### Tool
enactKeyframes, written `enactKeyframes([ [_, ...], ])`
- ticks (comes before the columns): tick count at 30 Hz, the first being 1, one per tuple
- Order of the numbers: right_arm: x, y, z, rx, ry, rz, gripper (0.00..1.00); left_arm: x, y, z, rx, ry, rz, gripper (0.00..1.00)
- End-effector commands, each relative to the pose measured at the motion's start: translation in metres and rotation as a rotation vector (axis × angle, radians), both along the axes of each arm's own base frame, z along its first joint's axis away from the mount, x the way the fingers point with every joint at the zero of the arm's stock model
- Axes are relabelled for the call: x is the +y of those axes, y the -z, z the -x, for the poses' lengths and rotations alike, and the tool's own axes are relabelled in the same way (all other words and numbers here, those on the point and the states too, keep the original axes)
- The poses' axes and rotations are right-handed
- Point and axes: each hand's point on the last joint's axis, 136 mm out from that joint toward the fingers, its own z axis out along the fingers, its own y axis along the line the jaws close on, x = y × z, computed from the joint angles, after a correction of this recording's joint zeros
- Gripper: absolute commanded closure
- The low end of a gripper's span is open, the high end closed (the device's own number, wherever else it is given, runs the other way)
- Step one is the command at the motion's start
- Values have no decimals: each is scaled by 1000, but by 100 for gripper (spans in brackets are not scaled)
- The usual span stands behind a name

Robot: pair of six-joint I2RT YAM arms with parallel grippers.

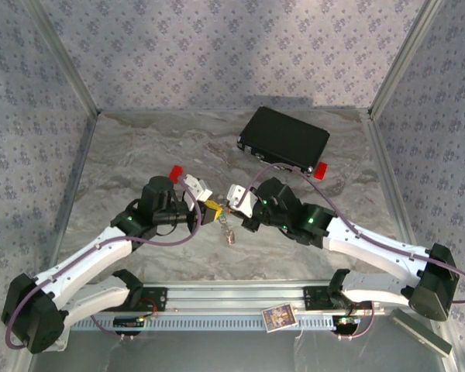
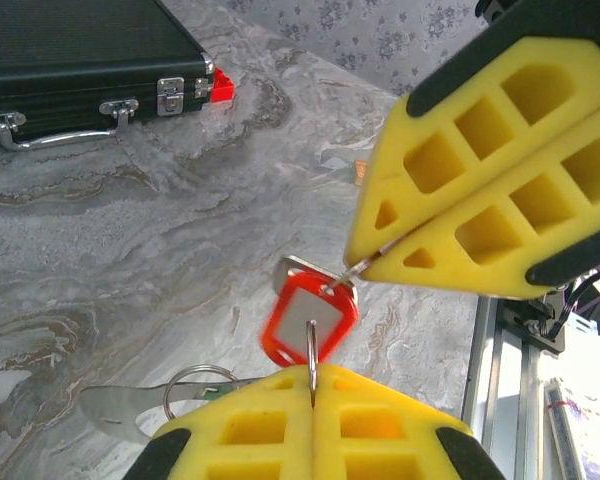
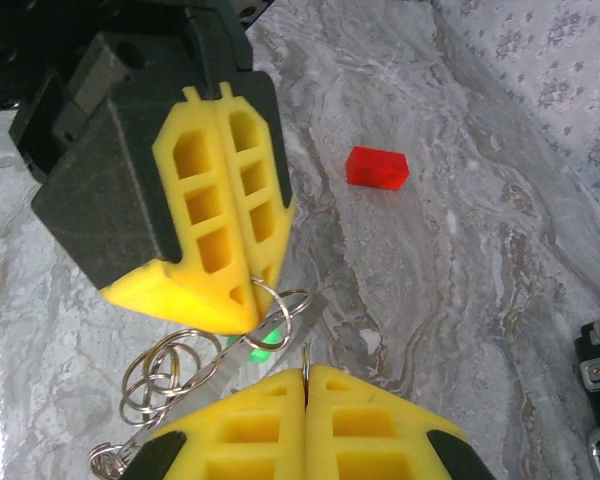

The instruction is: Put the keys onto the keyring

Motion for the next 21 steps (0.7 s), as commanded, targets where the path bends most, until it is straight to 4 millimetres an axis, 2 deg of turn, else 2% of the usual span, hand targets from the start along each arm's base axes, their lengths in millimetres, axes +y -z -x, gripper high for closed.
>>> enactKeyframes([
  [1, 1, -11, -4, -36, 19, -28, 100, -5, -25, -1, -37, 11, 48, 100],
  [21, 9, 1, 2, 4, -20, -6, 100, -6, -26, -1, -45, 12, 54, 100],
])
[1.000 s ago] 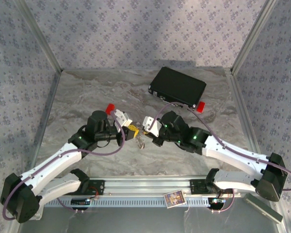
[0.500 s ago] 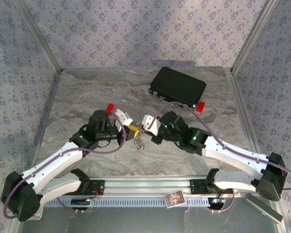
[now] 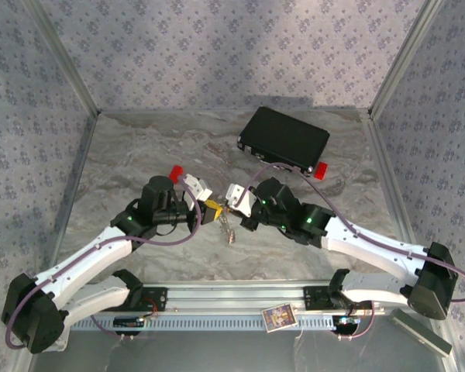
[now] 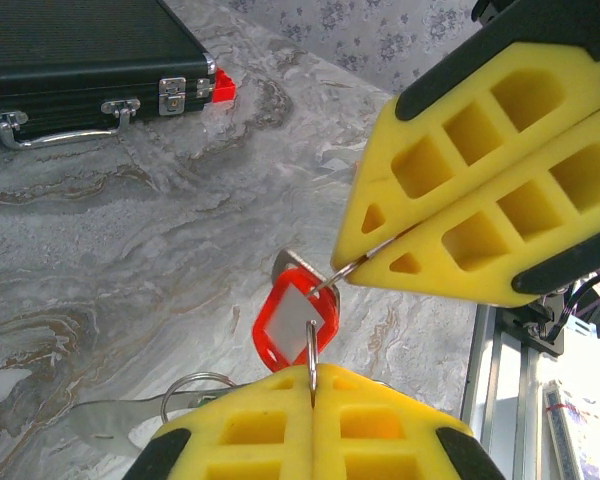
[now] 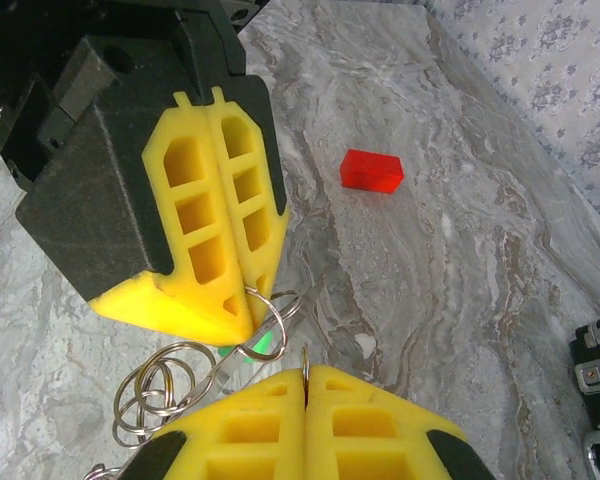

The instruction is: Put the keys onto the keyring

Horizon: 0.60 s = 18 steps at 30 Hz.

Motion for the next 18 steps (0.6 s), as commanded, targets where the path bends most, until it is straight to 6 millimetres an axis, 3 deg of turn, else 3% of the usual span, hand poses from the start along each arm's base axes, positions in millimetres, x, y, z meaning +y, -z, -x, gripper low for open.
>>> enactKeyframes([
  [1, 6, -1, 4, 8, -25, -7, 100, -6, -26, -1, -50, 17, 53, 100],
  [18, 11, 1, 15, 37, -84, -7, 100, -6, -25, -2, -54, 8, 50, 100],
])
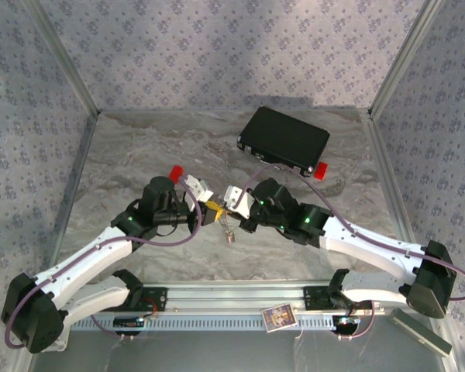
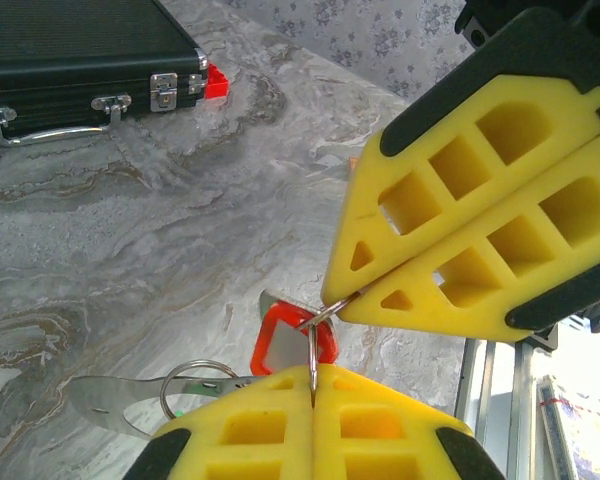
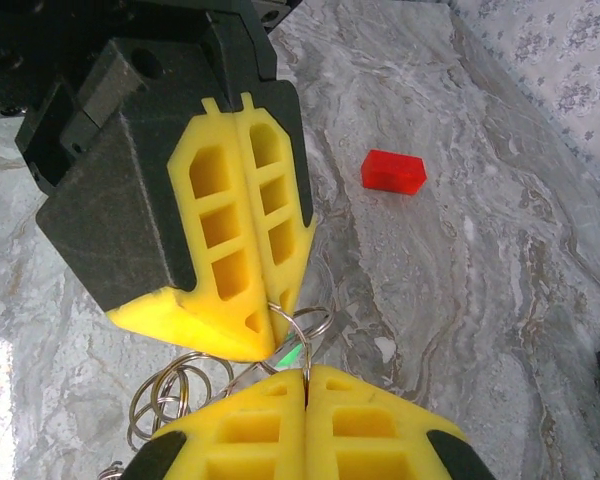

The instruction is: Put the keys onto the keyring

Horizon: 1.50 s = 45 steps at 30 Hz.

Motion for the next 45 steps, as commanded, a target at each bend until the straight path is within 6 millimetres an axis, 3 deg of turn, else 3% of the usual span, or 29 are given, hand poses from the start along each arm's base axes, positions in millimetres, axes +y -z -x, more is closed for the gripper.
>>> enactKeyframes([
  [1, 6, -3, 9, 19, -52, -7, 100, -5, -26, -4, -57, 0, 53, 100],
  [10, 4, -3, 7, 9, -35, 8, 100, -4, -27, -5, -63, -7, 52, 100],
  [16, -7, -12, -10, -64, 71, 0, 100, -4, -26, -5, -60, -7, 51, 100],
  [45, 5, 3, 9, 8, -40, 24, 100, -4, -29, -6, -74, -8, 59, 100],
])
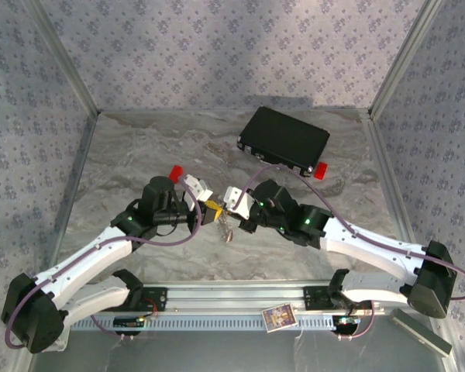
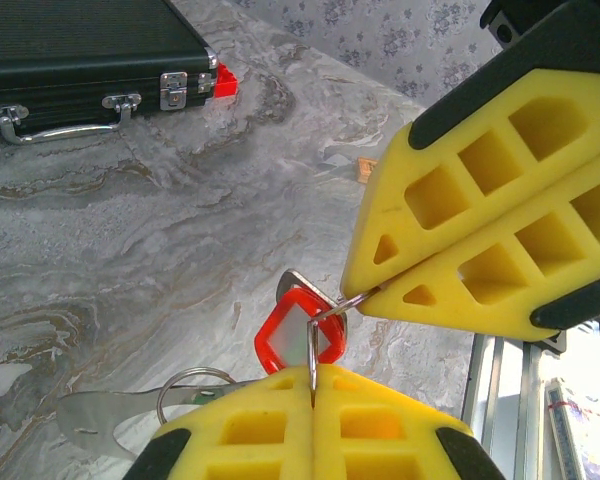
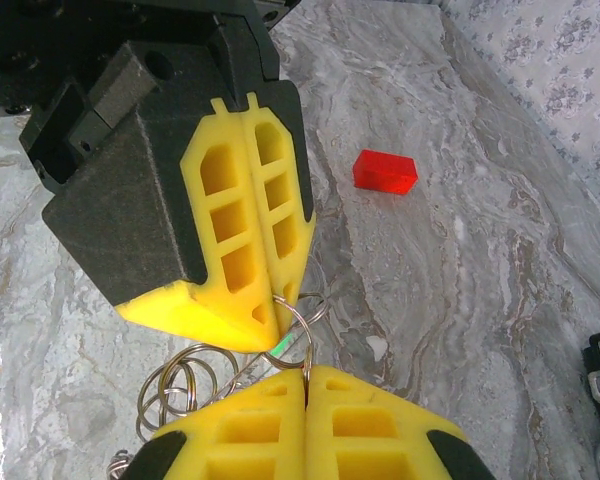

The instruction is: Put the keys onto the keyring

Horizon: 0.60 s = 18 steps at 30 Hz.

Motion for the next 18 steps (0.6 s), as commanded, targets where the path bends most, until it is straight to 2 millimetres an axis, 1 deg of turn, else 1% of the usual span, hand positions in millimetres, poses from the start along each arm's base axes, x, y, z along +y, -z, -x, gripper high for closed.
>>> enactKeyframes([
  [1, 6, 4, 10, 29, -56, 17, 100, -5, -31, -4, -75, 3, 65, 100],
  [6, 7, 7, 11, 43, -66, 21, 100, -5, -31, -4, -74, 6, 68, 100],
  [9, 7, 8, 8, 39, -51, 27, 100, -6, -32, -2, -76, 13, 71, 100],
  [13, 8, 7, 11, 46, -67, 20, 100, -5, -31, -3, -79, 9, 69, 100],
  [18, 5, 7, 12, 34, -68, 26, 100, -4, -30, -4, -101, 4, 62, 100],
])
